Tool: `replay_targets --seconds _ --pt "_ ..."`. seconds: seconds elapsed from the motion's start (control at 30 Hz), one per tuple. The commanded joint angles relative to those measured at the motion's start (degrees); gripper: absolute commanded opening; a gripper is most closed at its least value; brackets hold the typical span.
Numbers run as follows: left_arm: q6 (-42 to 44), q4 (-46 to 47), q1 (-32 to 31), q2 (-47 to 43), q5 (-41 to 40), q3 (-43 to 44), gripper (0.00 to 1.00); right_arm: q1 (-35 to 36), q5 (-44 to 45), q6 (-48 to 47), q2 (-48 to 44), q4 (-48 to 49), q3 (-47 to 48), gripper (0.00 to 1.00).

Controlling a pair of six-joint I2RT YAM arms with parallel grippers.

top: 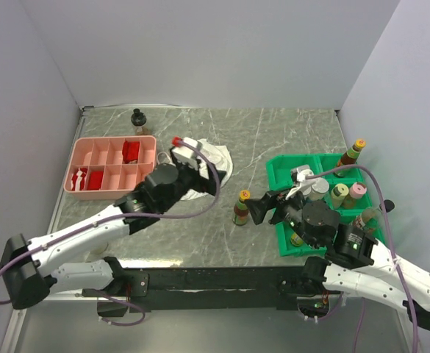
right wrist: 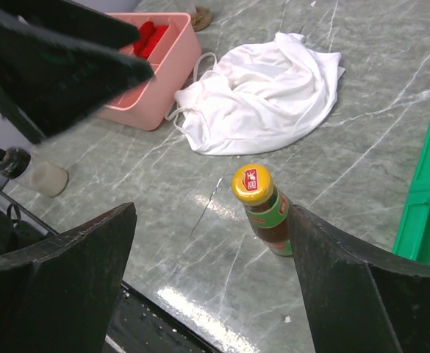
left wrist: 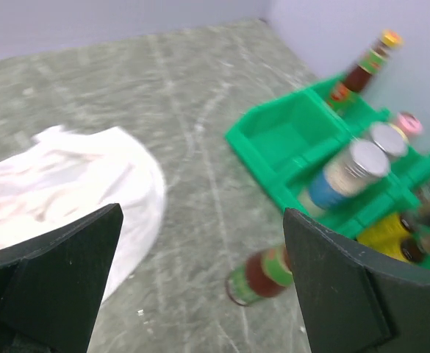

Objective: Organize the condiment bottles
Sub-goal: Move the storage box to the center of the board, then pick up the bottle from the center of the board.

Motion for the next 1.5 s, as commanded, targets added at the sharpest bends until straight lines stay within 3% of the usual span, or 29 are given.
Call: replay_targets --seconds 0.0,0.13,0.23,0.33,0.57,0.83,0.93,0.97,1.13,1.17,1.3,1.47 --pt "-6.6 -6.8 6.4 -3.7 -3.4 0.1 0.97 -0.3 0.8 -0.8 3.1 4.9 0.6 0.87" --pt "-6.7 -16.6 13.7 -1.4 -6.5 7.8 0.97 -0.7 -0.2 -1.4 6.7 7.3 0.2 0.84" --pt "-4.8 -20.4 14.3 1.5 -14.5 13.2 0.97 -2.7 -1.6 -2.4 10.7 9.9 -0.1 0.84" --pt "-1.4 -21.7 14.3 3.2 -17.3 15.0 0.97 -4.2 -2.2 -2.3 15.4 9.2 0.6 0.82" --pt "1.7 -11.9 14.3 -1.9 -15.8 4.3 0.97 -5.3 -1.3 -2.5 18.8 10.5 -1.3 0.71" --pt "2.5 -12.3 14.3 -4.7 -16.7 4.7 0.97 -6.0 0.4 -2.2 24.0 11.3 -2.1 0.64" --pt "3.8 -12.4 14.2 -5.0 -16.4 5.6 0.97 -6.1 1.3 -2.2 25.4 10.0 -1.3 0.54" --pt "3.9 -12.5 14.2 -4.9 -16.1 6.0 0.97 -6.1 2.1 -2.1 25.5 9.4 -1.0 0.39" --pt "5.0 -11.2 12.7 -4.2 -17.7 5.1 0.97 -7.8 4.2 -0.9 25.5 7.1 4.0 0.03" --pt "4.9 -10.9 12.3 -4.3 -18.3 4.7 0.97 -8.2 4.4 -0.7 26.1 5.5 5.8 0.00" --pt "4.8 -10.4 12.3 -6.5 -22.2 3.1 0.97 -11.4 5.8 -5.4 29.2 6.7 16.4 0.00" --pt "6.6 -8.2 12.2 -10.0 -24.5 0.7 0.97 -21.6 7.2 -10.7 36.9 5.9 31.7 0.00"
